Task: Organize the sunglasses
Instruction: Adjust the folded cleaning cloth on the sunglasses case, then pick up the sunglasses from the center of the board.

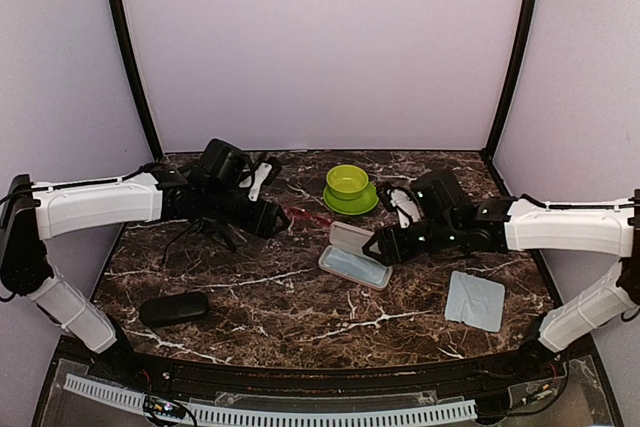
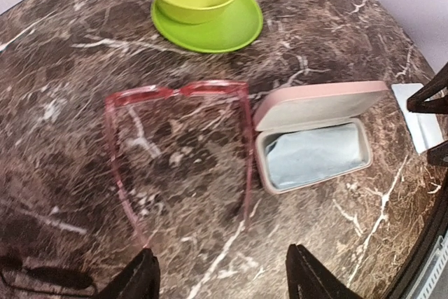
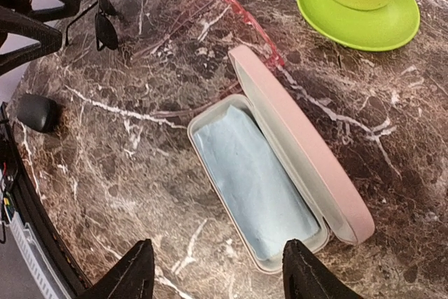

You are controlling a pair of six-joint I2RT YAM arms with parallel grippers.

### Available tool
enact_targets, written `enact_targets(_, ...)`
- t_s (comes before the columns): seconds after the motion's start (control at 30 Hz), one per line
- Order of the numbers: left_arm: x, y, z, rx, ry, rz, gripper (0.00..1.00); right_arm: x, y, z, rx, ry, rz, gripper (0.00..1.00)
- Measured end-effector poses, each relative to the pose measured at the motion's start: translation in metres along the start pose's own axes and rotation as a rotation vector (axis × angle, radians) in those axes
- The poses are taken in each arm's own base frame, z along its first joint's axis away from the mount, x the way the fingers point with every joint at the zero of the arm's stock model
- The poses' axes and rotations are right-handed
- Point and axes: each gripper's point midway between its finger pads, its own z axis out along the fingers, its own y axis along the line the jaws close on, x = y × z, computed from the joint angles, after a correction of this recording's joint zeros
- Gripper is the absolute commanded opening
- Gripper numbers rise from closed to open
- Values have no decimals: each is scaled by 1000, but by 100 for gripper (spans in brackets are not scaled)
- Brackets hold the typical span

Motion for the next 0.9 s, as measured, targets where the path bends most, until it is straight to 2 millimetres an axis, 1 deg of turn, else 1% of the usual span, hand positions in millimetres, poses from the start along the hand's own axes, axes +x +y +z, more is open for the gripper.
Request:
enact_targets(0.07, 6, 22, -11, -68, 12, -41, 65, -8, 3, 4, 1, -7, -15, 66)
enact_targets(0.13, 17, 46, -18, -125, 32, -90, 65, -11, 2, 10, 11, -3, -27, 67)
enact_targets(0.27, 42, 88, -24, -215, 85, -175, 65, -13, -2, 22, 45, 21, -51, 66)
enact_targets(0.3, 46, 96, -24, -231, 94, -190, 65, -15, -3, 25, 52, 26, -59, 66)
enact_targets(0.37, 49, 103, -22, -244, 105, -202, 64, -23, -3, 28, 67, 21, -73, 66)
enact_targets(0.47, 49, 108, -6, -249, 137, -196, 59, -35, -2, 30, 80, 0, -90, 66)
enact_targets(0.6, 47, 115, 25, -252, 185, -177, 53, -39, -4, 31, 96, -9, -106, 66)
enact_targets(0.7, 40, 120, 48, -246, 205, -157, 52, -40, -5, 31, 105, -11, -108, 66)
enact_targets(0.8, 27, 122, 67, -234, 203, -138, 51, -40, -6, 30, 109, -14, -106, 66)
enact_targets(0.9, 19, 122, 82, -214, 195, -126, 51, -40, -7, 31, 110, -13, -103, 66)
